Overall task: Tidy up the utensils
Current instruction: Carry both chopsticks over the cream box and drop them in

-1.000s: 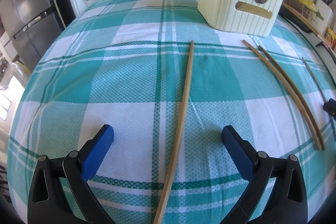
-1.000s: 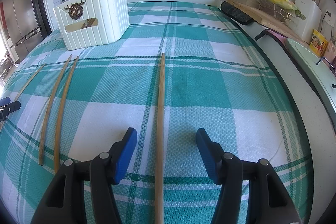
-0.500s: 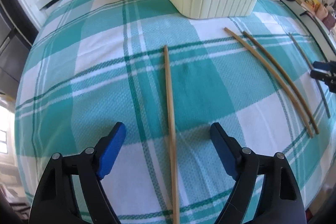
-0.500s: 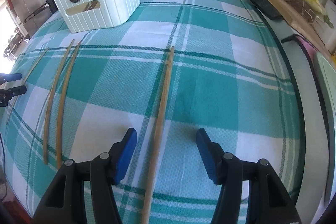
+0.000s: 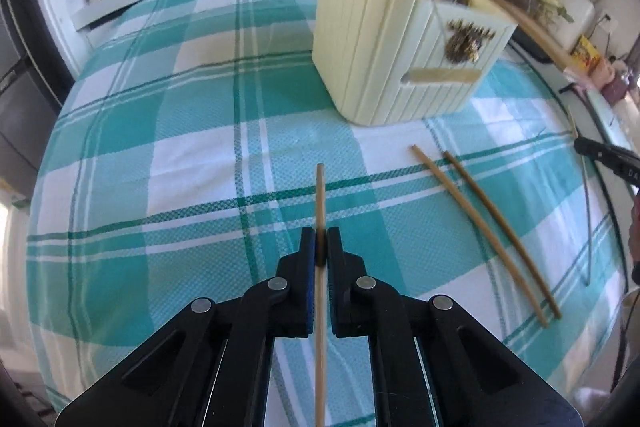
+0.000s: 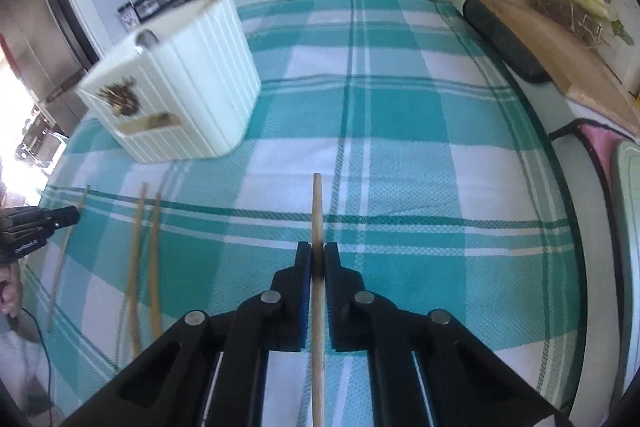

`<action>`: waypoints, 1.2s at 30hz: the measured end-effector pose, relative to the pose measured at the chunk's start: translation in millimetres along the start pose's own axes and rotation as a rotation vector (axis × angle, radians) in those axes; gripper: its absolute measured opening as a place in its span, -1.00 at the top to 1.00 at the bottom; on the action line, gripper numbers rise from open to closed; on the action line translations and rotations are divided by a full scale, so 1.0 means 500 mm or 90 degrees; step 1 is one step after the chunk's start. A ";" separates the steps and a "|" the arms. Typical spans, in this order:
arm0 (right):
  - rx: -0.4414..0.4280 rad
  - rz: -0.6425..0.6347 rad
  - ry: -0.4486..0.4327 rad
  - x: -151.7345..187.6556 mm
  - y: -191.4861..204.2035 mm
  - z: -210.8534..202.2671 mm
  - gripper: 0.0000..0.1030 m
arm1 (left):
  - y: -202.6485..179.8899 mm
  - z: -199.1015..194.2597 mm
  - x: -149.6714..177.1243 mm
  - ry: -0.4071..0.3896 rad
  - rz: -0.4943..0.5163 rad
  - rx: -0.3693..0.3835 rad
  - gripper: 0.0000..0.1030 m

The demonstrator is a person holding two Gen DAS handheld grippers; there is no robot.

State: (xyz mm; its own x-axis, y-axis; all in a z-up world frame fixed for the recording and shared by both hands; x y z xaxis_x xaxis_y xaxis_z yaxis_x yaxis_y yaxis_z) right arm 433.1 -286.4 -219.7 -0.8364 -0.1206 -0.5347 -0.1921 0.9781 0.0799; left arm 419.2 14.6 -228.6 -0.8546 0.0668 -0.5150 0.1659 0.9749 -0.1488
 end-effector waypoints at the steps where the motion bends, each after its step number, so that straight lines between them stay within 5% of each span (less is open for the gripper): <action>1: -0.016 -0.003 -0.022 -0.006 0.010 -0.033 0.87 | -0.002 -0.030 -0.006 -0.020 -0.005 0.011 0.93; 7: -0.078 -0.032 -0.129 -0.018 0.072 -0.230 0.87 | -0.027 -0.230 -0.019 -0.139 -0.007 0.074 0.93; 13: -0.077 -0.058 -0.212 -0.034 0.110 -0.336 0.87 | -0.037 -0.324 -0.040 -0.204 -0.018 0.108 0.94; 22: -0.051 -0.086 -0.280 -0.126 0.138 -0.386 0.87 | -0.047 -0.418 -0.122 -0.269 -0.022 0.133 0.94; 29: -0.019 -0.123 -0.329 -0.253 0.151 -0.410 0.87 | -0.060 -0.483 -0.261 -0.355 -0.032 0.131 0.94; 36: -0.024 -0.106 -0.446 -0.384 0.180 -0.431 0.87 | -0.088 -0.434 -0.384 -0.402 -0.011 0.064 0.94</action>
Point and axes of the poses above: each gripper's, at about its wrist camera, not at the fingertips, and z roughly the way its jaws point, y to its left, x to its underside, the point moved 9 cm from there along z, roughly the way its jaws point, and after that the axes turned 4 degrees about -z, right-handed, at the moved point
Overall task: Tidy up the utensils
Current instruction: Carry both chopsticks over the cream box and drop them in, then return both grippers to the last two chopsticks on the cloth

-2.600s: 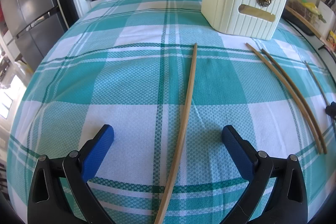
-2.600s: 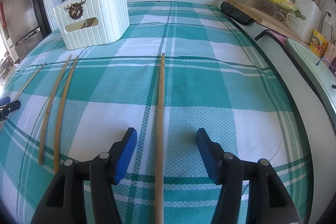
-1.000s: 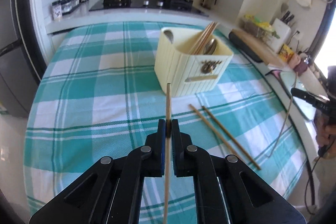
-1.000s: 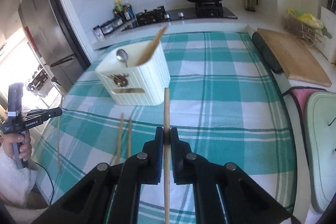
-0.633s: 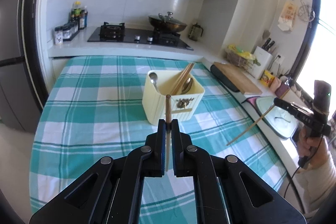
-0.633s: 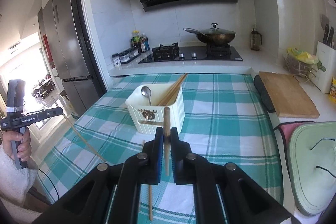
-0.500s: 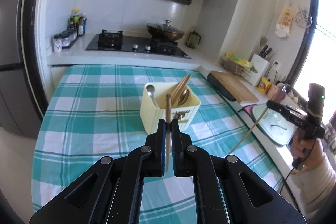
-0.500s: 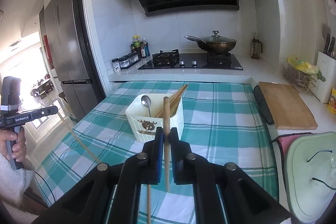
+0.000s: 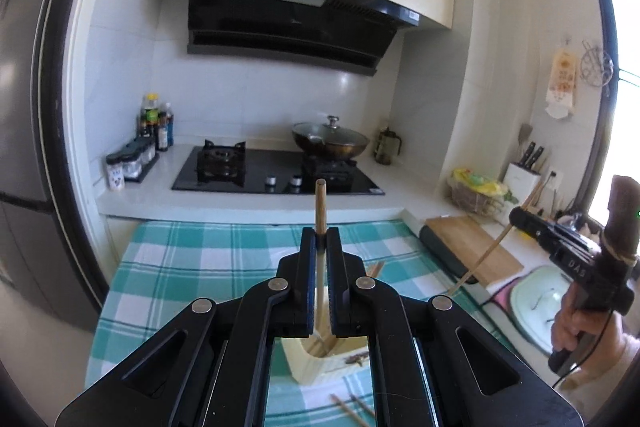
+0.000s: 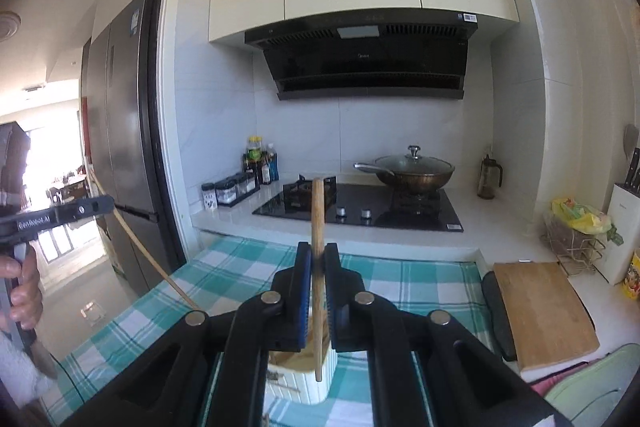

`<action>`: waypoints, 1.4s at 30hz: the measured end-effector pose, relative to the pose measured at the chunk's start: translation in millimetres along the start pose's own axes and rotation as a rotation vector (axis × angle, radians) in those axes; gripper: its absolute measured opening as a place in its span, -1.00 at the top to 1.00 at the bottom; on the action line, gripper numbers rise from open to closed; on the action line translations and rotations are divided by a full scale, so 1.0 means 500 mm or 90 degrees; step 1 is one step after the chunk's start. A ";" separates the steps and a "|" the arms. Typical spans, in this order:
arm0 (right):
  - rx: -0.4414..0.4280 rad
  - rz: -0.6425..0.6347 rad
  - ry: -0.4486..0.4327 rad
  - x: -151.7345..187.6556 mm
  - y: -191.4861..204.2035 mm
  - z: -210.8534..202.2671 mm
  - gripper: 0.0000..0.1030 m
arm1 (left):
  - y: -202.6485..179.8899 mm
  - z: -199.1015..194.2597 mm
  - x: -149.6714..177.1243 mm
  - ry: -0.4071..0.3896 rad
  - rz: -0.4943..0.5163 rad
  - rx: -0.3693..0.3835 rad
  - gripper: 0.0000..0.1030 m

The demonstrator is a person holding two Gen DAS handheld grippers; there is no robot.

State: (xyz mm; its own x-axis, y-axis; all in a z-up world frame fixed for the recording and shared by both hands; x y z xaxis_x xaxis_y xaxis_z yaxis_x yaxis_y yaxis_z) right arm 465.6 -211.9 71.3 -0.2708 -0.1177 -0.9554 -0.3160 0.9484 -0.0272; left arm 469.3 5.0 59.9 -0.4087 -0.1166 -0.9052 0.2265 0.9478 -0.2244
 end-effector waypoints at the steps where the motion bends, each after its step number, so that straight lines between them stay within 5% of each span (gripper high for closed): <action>1: -0.002 0.012 -0.016 -0.005 -0.001 0.013 0.87 | 0.001 0.028 0.008 0.015 0.001 -0.006 0.94; 6: -0.012 0.044 0.015 0.032 -0.001 0.111 0.87 | 0.017 0.142 0.075 0.115 -0.009 -0.018 0.94; 11: -0.070 0.049 0.203 0.138 0.033 0.256 0.87 | 0.036 0.243 0.161 0.253 -0.030 -0.026 0.94; 15: -0.088 0.073 0.278 0.199 0.047 0.323 0.84 | 0.036 0.276 0.199 0.294 -0.040 -0.027 0.93; 17: -0.093 0.090 0.287 0.212 0.052 0.337 0.79 | 0.031 0.274 0.202 0.294 -0.042 -0.032 0.75; 19: -0.094 0.108 0.286 0.215 0.056 0.337 0.38 | 0.030 0.257 0.200 0.288 -0.047 -0.027 0.03; 20: -0.098 0.124 0.275 0.209 0.054 0.327 0.20 | 0.033 0.243 0.198 0.278 -0.046 -0.029 -0.13; 22: -0.104 0.141 0.247 0.192 0.049 0.299 0.18 | 0.045 0.204 0.206 0.262 -0.036 -0.043 -0.43; 27: -0.091 0.114 0.235 0.217 0.016 0.181 0.09 | 0.079 0.116 0.317 0.305 -0.026 -0.072 -0.61; 35: 0.042 0.013 0.353 0.557 -0.066 -0.003 0.06 | 0.058 0.042 0.607 0.350 -0.059 -0.100 -0.67; 38: 0.089 0.005 0.394 0.670 -0.084 -0.053 0.06 | 0.046 0.038 0.661 0.340 -0.081 -0.113 -0.67; 42: 0.128 0.008 0.410 0.737 -0.098 -0.094 0.06 | 0.037 0.042 0.696 0.332 -0.096 -0.127 -0.67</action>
Point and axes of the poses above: each gripper's, at about its wrist camera, not at the fingertips, and z roughly the way its jaws point, y to its left, x to its underside, the point moved 9 cm from there along z, roughly the way its jaws point, and after that the axes turned 4 degrees about -z, right-handed, at the moved point
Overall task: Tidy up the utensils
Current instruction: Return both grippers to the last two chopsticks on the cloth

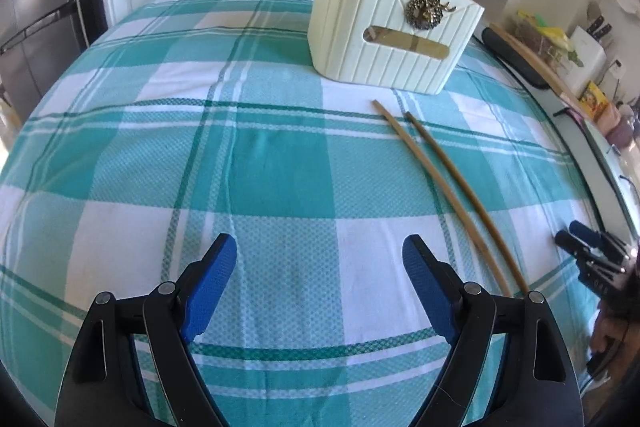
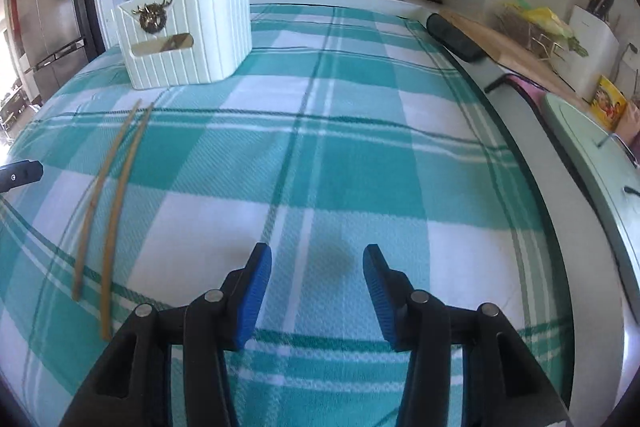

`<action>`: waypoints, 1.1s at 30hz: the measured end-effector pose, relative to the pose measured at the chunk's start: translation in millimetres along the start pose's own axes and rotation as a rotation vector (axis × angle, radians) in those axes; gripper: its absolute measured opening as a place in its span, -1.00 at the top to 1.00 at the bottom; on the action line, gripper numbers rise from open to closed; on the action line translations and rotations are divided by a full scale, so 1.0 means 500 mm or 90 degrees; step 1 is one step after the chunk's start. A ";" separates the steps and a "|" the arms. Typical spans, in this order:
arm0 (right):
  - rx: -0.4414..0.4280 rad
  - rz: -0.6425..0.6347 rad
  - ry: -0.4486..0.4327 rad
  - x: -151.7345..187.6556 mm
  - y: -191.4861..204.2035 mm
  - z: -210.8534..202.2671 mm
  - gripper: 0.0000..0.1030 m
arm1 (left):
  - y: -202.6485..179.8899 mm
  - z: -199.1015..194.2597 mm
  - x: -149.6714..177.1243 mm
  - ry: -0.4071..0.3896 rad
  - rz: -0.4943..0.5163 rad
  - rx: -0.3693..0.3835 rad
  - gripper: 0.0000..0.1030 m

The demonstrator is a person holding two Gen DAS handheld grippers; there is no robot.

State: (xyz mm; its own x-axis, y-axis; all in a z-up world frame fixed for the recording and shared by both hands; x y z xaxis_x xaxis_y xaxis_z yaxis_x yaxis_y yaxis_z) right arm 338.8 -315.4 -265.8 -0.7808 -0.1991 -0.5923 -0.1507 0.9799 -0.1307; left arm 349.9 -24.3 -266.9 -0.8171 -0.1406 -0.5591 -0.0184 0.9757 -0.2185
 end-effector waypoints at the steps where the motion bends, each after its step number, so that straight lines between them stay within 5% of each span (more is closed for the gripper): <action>1: 0.004 0.002 -0.001 0.010 -0.001 -0.001 0.06 | 0.000 0.007 0.006 0.005 -0.004 -0.004 -0.67; 12: -0.023 0.036 -0.006 0.017 -0.009 0.000 0.03 | -0.019 0.028 0.032 -0.007 0.072 -0.076 -0.93; 23: -0.014 0.030 -0.006 0.019 -0.008 0.000 0.03 | -0.024 0.023 0.021 -0.015 0.050 -0.064 -0.96; 28: -0.014 0.029 -0.007 0.019 -0.007 0.000 0.03 | -0.096 -0.018 -0.023 -0.052 0.003 0.025 -0.96; 33: -0.014 0.030 -0.007 0.019 -0.007 0.000 0.03 | -0.159 0.015 -0.033 -0.050 0.041 0.001 -0.96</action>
Point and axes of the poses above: each gripper's, at about its wrist camera, not at the fingertips, and z roughly the way its jaws point, y to its left, x to its underside, the point moved 9 cm from there along z, roughly the way its jaws point, and after that the axes turned 4 degrees about -z, right-handed, at the moved point
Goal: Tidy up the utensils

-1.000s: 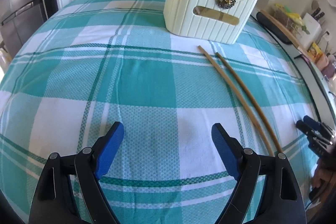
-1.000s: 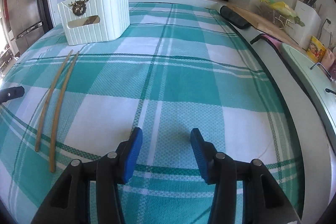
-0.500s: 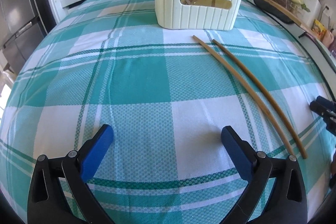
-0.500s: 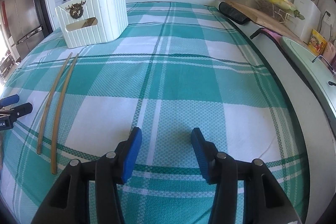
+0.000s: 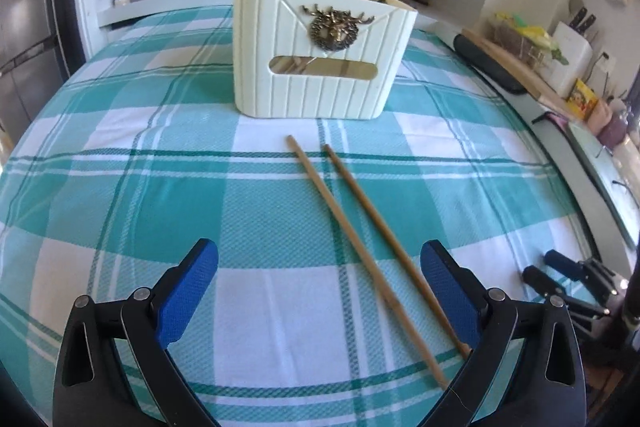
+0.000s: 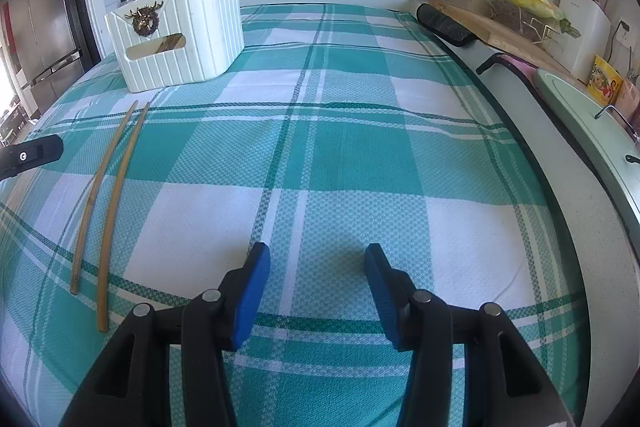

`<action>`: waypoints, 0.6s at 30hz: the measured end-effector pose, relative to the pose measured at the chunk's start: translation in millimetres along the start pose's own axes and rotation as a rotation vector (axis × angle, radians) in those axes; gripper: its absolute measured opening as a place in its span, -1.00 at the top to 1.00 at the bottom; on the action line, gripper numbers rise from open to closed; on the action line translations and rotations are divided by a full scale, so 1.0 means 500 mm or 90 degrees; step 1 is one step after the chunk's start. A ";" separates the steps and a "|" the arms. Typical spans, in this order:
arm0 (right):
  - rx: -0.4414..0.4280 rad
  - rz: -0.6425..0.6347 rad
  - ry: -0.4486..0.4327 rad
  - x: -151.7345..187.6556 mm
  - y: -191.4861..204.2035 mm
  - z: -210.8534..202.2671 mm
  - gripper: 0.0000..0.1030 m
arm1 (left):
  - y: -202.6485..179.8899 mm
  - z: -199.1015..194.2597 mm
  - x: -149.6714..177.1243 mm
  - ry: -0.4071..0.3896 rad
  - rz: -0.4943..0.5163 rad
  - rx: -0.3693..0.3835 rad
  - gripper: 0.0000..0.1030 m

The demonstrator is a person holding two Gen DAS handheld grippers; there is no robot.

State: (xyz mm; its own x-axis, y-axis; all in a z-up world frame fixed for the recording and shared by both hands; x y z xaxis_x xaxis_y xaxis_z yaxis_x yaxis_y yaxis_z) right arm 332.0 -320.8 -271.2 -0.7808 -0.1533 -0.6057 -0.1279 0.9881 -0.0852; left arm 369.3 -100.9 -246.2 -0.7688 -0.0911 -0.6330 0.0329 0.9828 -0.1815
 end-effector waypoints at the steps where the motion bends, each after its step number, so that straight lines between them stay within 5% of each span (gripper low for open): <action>1: 0.000 0.000 0.000 0.000 0.000 0.000 0.03 | -0.005 0.009 0.004 0.003 0.006 -0.009 -0.95; 8: 0.000 0.000 0.000 0.000 0.001 0.000 0.03 | -0.007 0.044 0.033 0.026 0.054 -0.060 -0.72; 11: 0.003 -0.003 0.000 0.000 0.000 -0.001 0.03 | -0.008 0.042 0.040 0.029 0.065 -0.048 -0.37; 16: -0.001 -0.017 -0.004 -0.008 0.017 -0.009 0.02 | 0.004 0.028 0.045 0.037 0.075 -0.039 0.81; 18: -0.043 -0.019 -0.013 -0.017 0.056 -0.025 0.02 | 0.015 0.024 0.048 0.039 0.071 -0.038 0.83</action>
State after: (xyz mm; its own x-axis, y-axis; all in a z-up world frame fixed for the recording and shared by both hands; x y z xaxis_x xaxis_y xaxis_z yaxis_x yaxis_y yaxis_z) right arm 327.6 -291.8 -258.6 -0.7634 -0.1818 -0.6199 -0.1925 0.9800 -0.0503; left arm 358.5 -97.6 -271.8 -0.8002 0.0278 -0.5991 0.0838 0.9943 -0.0658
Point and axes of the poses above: each gripper's, at about its wrist camera, not at the fingertips, and z roughly the way its jaws point, y to its left, x to its underside, the point moved 9 cm from there along z, roughly the way its jaws point, and after that the axes turned 4 degrees about -z, right-handed, at the moved point
